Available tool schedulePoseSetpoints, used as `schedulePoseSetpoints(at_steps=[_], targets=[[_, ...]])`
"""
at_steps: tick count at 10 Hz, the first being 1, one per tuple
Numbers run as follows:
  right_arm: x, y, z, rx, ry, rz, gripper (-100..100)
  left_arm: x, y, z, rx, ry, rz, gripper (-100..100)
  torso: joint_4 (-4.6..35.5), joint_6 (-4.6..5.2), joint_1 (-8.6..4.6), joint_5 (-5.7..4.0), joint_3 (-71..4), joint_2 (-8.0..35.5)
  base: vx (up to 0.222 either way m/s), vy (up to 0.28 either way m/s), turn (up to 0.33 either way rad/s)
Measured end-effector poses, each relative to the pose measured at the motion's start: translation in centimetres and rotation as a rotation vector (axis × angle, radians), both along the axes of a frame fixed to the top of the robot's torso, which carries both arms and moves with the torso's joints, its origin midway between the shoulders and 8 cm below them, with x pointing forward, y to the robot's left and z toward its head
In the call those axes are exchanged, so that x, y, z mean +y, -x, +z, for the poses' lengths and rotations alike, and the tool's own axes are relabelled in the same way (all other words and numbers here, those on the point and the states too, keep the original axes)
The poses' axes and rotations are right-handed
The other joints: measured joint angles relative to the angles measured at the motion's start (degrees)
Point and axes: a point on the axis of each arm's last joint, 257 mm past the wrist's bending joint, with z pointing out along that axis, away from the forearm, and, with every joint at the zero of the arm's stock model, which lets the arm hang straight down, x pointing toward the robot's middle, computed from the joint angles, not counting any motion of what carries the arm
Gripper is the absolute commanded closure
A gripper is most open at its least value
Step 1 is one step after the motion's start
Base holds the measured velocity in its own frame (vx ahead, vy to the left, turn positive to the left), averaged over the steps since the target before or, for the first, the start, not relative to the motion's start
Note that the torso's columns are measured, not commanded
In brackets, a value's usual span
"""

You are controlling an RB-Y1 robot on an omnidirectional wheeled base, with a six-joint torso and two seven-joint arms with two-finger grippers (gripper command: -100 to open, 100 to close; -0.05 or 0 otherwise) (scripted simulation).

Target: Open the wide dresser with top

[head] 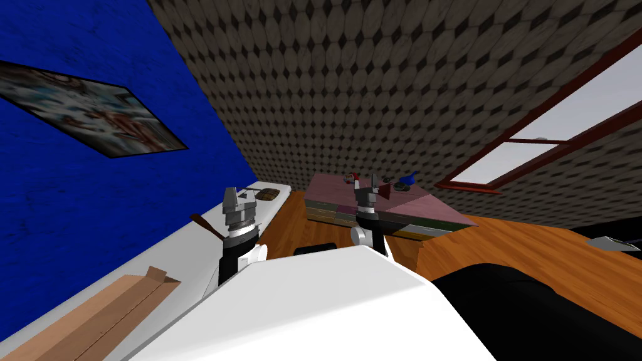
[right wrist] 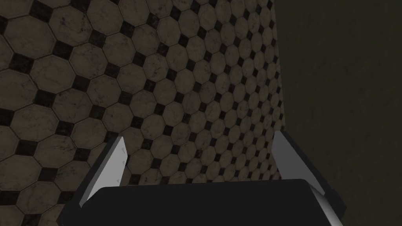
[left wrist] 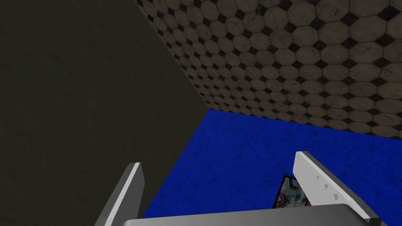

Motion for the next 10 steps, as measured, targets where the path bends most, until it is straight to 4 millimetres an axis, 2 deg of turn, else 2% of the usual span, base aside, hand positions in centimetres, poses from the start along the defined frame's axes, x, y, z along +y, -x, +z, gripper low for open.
schedulePoseSetpoints(at_steps=[2, 9, 10], targets=[[0.00, 0.00, 0.00, 0.000, 0.000, 0.000, 0, 0.00, 0.00, 0.00, 0.000, 0.000, 0.000, 0, 6.00, 0.00, 0.00, 0.00, -12.00, 5.97, 0.000, 0.000, 0.000], [0.00, 0.01, 0.02, 0.000, 0.000, 0.000, 0, 0.00, 0.01, 0.02, 0.000, 0.000, 0.000, 0, 35.37, 0.00, 0.00, 0.00, -70.73, 35.39, 0.000, 0.000, 0.000], [0.00, 0.01, 0.02, 0.000, 0.000, 0.000, -100, 0.00, 0.01, 0.02, 0.000, 0.000, 0.000, 0, 39.60, 0.00, 0.00, 0.00, -79.19, 39.62, 0.004, -0.006, 0.088]])
